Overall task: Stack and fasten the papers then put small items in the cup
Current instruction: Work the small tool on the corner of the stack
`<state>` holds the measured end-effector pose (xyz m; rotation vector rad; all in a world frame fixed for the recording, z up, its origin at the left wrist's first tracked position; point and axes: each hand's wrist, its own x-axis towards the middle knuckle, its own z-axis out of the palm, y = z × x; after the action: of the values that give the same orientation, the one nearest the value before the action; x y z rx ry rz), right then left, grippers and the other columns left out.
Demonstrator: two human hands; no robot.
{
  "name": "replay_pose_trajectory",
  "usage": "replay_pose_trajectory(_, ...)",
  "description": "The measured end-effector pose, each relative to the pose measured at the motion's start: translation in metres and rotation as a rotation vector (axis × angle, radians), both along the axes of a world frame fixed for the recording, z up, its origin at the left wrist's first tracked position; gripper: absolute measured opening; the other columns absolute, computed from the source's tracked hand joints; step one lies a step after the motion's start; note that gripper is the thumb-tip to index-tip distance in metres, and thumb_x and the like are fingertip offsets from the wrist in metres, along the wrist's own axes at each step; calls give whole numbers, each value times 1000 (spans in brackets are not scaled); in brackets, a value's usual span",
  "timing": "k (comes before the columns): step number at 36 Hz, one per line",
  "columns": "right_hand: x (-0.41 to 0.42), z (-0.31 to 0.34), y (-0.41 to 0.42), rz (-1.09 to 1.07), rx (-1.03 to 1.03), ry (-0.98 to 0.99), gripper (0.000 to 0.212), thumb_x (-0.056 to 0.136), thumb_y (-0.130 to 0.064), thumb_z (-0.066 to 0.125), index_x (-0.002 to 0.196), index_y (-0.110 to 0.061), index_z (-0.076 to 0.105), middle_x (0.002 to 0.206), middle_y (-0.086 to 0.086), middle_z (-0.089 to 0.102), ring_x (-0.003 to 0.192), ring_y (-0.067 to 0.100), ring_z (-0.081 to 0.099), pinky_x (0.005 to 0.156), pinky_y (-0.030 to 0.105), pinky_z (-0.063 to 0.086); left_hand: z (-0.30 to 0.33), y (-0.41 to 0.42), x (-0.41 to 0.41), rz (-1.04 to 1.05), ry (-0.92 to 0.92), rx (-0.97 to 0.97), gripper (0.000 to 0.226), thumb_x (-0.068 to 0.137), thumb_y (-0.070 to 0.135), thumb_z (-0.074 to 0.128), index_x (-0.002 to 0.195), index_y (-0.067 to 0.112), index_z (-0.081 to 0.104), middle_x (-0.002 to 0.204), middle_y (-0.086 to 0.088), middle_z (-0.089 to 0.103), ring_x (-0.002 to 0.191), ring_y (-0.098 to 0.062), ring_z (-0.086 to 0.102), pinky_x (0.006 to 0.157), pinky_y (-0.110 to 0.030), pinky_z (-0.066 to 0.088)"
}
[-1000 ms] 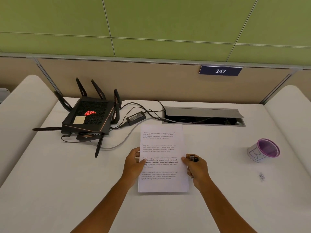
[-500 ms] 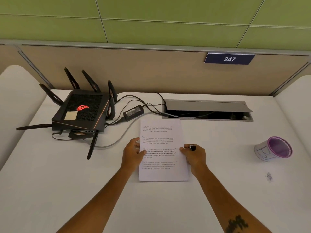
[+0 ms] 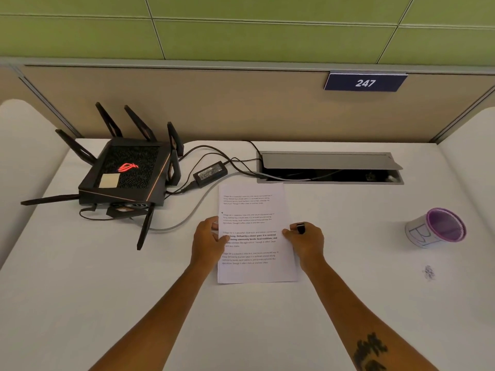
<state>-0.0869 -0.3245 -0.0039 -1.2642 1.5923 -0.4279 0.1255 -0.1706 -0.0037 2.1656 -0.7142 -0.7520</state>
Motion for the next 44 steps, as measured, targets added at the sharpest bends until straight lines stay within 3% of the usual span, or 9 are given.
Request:
replay_pose_trajectory(5, -5, 2, 4, 10, -35, 25, 20, 83, -24, 87, 97, -20, 74, 98, -4, 75, 94, 21, 71, 87, 38, 60, 0, 3, -1, 34, 1, 12, 61, 92, 20, 83, 145, 16, 52, 132, -7, 61, 92, -19, 66, 65, -13, 49)
replay_pose_trajectory(9, -13, 6, 10, 9, -47, 26, 22, 87, -25, 82, 106, -20, 72, 104, -4, 72, 99, 21, 67, 82, 31, 50, 0, 8, -3, 51, -6, 7, 65, 92, 23, 83, 148, 15, 50, 138, -8, 57, 100, -21, 63, 74, -20, 53)
replay_pose_trajectory(15, -27, 13, 10, 28, -8, -46, 31, 93, -17, 73, 121, -23, 61, 110, -7, 62, 105, 20, 59, 91, 32, 47, -4, 17, -12, 6, -111, 28, 67, 95, 30, 79, 152, 15, 46, 152, -11, 50, 130, -33, 59, 104, -49, 60)
replay_pose_trajectory(23, -56, 11, -24, 138, 19, -2, 42, 96, -20, 69, 135, -22, 56, 120, 1, 63, 108, 28, 65, 99, 47, 57, -12, 38, -42, -163, -333, -8, 76, 93, 32, 80, 156, 17, 41, 160, -10, 47, 144, -30, 49, 115, -50, 50)
replay_pose_trajectory(28, -68, 17, -53, 271, -99, 109, 16, 92, -22, 73, 107, -20, 67, 101, 4, 71, 99, 32, 70, 89, 48, 61, -19, 48, -61, -226, -352, -48, 76, 93, 29, 80, 157, 15, 41, 160, -9, 47, 146, -28, 47, 119, -42, 43)
replay_pose_trajectory(32, -68, 28, -78, 342, -199, 189, 34, 95, -16, 73, 126, -13, 59, 114, 4, 64, 101, 24, 61, 78, 30, 49, -24, 53, -68, -246, -381, -50, 76, 92, 27, 80, 156, 15, 42, 159, -8, 48, 145, -28, 47, 121, -41, 40)
replay_pose_trajectory(37, -67, 25, -117, 528, -355, 367, 35, 99, -13, 68, 130, -14, 53, 123, 10, 68, 108, 31, 66, 88, 39, 53, -26, 57, -76, -259, -386, -43, 76, 91, 27, 81, 156, 15, 43, 160, -8, 46, 145, -29, 46, 121, -41, 38)
replay_pose_trajectory(41, -65, 22, -142, 645, -468, 478, 38, 98, -8, 68, 133, -16, 56, 132, 6, 63, 113, 29, 65, 93, 35, 52, -33, 57, -79, -267, -390, -29, 74, 93, 30, 78, 156, 18, 42, 162, -7, 44, 148, -31, 44, 122, -59, 43)
replay_pose_trajectory(44, -63, 16, -160, 748, -560, 558, 45, 94, -7, 73, 136, -14, 57, 133, 6, 58, 113, 28, 64, 94, 36, 56, -38, 55, -80, -265, -396, -39, 71, 94, 37, 69, 156, 18, 42, 162, -6, 44, 148, -30, 43, 121, -63, 43)
